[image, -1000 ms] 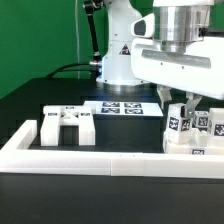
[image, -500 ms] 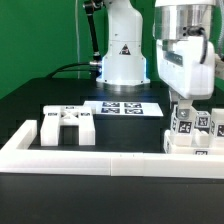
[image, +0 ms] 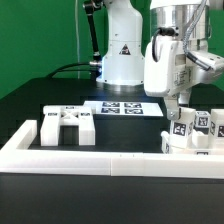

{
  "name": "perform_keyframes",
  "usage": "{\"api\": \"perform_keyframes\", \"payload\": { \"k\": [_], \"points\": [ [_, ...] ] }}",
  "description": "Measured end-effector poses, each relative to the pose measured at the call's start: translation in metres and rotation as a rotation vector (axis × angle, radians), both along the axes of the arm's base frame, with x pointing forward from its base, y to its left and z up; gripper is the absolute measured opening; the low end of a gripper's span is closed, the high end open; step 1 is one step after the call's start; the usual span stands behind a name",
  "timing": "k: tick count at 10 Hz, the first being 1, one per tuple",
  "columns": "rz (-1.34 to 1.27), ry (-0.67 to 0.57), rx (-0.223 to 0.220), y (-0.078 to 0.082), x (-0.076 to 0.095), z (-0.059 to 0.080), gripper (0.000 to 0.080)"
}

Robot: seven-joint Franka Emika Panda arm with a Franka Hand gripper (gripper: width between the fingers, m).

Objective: Assemble chair

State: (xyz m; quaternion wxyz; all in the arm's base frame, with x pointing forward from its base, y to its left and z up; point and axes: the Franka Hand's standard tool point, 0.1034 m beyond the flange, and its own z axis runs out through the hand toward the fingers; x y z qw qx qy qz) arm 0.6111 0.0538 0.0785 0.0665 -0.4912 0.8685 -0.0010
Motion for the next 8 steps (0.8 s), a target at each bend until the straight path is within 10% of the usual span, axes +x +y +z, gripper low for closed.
{"api": "perform_keyframes", "payload": {
  "k": [8],
  "points": [
    [-0.158,-0.018,0.089,-0.0006,0.0015,-0.0002,0.0291]
  ]
}}
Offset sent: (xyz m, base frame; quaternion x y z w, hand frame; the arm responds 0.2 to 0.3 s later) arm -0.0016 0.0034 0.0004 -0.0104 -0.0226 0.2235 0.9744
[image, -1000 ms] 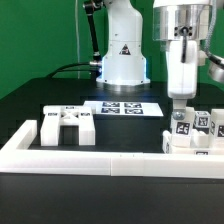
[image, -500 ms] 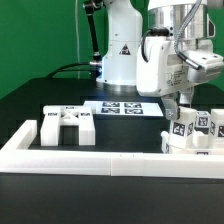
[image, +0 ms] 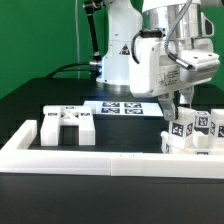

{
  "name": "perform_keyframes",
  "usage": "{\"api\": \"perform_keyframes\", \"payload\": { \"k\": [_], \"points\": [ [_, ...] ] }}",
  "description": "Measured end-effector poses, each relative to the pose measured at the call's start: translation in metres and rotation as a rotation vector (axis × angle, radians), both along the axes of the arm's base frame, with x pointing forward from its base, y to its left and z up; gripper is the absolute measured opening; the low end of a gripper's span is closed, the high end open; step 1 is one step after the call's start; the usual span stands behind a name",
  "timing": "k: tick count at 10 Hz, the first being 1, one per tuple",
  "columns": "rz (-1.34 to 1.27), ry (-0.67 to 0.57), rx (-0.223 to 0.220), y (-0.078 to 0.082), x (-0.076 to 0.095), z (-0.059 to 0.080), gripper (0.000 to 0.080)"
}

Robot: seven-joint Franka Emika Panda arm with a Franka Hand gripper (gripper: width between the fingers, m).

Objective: Assemble chair

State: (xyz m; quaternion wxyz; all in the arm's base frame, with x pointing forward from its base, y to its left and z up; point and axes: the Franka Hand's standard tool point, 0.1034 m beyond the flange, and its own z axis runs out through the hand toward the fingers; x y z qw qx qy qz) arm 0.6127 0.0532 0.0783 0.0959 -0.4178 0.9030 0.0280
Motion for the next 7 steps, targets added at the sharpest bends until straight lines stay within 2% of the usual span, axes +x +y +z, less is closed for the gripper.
{"api": "perform_keyframes", "payload": {
  "k": [1,2,3,4,7],
  "points": [
    [0.02,-0.002,-0.003,-0.0001,-0.0001,-0.0002,0.0387],
    [0.046,-0.006,-0.007,-0.0003,0.0,-0.0002,0.0523],
    [0.121,-0.017,-0.019,-0.0012,0.0006,0.0005,0.0523],
    [0.233,-0.032,-0.037,-0.0018,0.001,0.0007,0.0626],
    [0.466,-0.07,-0.081,-0.0002,0.0019,0.0007,0.0648]
  ]
}}
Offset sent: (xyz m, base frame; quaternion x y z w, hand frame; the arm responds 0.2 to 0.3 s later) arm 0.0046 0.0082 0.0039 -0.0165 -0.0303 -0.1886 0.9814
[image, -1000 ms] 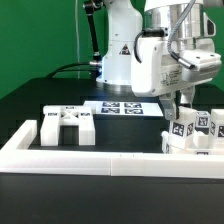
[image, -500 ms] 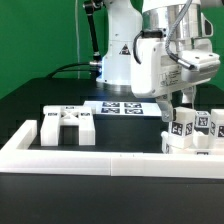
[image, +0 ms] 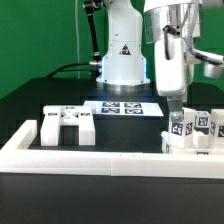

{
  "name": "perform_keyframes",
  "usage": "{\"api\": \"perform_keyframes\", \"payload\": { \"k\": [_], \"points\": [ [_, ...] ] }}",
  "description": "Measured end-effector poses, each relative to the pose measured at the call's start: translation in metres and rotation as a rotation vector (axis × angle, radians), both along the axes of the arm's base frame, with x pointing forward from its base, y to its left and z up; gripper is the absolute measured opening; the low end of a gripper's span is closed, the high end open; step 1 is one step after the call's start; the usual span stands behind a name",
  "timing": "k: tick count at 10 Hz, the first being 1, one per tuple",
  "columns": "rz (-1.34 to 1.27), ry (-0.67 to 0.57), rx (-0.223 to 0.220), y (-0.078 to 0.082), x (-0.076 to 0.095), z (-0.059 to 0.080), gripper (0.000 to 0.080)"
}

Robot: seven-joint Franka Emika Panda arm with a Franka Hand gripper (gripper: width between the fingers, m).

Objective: Assemble chair

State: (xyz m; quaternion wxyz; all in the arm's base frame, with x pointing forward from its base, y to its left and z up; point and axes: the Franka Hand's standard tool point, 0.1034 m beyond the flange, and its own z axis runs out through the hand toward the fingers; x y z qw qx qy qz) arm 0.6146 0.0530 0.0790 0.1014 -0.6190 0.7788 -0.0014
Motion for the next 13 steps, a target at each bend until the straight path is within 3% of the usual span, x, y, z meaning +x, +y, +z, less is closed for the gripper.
{"api": "perform_keyframes", "payload": {
  "k": [2,7,13],
  "points": [
    [0.154,-0.012,-0.028,-0.0008,-0.0003,0.0,0.0649],
    [0.73,-0.039,-0.15,-0.0018,-0.0002,0.0008,0.0649],
    [1.118,-0.047,-0.234,-0.0016,-0.0003,0.0008,0.0649]
  ]
}}
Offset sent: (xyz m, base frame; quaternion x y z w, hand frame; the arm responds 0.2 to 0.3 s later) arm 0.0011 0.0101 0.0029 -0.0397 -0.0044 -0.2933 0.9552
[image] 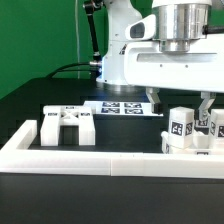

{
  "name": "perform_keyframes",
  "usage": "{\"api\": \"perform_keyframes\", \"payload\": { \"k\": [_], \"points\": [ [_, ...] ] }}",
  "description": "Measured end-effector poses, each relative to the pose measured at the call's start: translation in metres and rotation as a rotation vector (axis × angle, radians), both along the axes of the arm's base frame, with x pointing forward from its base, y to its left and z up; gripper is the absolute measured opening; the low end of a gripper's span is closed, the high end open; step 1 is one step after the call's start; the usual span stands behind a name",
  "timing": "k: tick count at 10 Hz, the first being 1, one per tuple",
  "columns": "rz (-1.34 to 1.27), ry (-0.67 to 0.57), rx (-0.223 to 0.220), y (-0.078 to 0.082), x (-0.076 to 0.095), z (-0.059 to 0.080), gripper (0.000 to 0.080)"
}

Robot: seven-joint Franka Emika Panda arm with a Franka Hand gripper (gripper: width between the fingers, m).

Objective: Assemble chair

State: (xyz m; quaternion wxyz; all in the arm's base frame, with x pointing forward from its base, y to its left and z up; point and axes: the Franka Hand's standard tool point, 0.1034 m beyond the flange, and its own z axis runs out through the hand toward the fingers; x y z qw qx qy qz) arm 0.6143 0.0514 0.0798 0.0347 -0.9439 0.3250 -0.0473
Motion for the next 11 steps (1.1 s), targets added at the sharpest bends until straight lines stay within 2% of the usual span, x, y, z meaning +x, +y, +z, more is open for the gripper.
{"api": "perform_keyframes", "payload": {
  "k": [2,3,6,11],
  "points": [
    [-0.005,0.0,0.001,-0.0001,-0.0001,-0.0001,0.0385],
    [-0.005,0.0,0.0,-0.0002,0.0001,0.0,0.0287],
    [-0.033,0.0,0.004,-0.0001,0.0,0.0,0.0288],
    [-0.428,0.012,0.05,0.0004,-0.001,-0.0007,0.029]
  ]
}}
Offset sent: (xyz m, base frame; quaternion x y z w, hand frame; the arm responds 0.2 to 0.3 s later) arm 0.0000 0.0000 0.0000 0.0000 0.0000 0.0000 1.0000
